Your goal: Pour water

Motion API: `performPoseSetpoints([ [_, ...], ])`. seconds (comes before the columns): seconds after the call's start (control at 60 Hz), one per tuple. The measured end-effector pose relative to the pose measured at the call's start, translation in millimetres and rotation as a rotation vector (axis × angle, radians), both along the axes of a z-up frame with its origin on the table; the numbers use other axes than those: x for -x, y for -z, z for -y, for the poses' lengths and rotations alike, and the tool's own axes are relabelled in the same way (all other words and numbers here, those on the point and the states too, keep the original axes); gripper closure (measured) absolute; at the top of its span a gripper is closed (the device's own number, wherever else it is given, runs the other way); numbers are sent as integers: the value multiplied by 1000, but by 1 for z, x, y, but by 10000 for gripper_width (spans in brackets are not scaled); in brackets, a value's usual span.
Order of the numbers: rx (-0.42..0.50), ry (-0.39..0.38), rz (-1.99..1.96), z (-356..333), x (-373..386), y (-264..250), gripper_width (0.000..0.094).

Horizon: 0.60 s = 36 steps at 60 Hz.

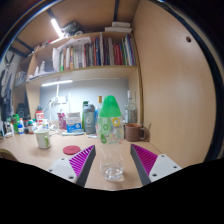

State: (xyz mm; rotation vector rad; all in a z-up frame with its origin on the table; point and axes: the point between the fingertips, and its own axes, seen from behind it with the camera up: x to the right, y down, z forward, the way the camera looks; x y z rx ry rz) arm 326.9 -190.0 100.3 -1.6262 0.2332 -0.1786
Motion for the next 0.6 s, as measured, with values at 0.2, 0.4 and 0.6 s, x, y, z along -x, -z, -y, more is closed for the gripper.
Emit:
performPoseSetpoints([
  [0.2,-3,6,51,-55,-13,12,368],
  [0.4,-68,47,44,-63,-16,9,527],
  [0.6,-41,50,71,-67,-6,10,601],
])
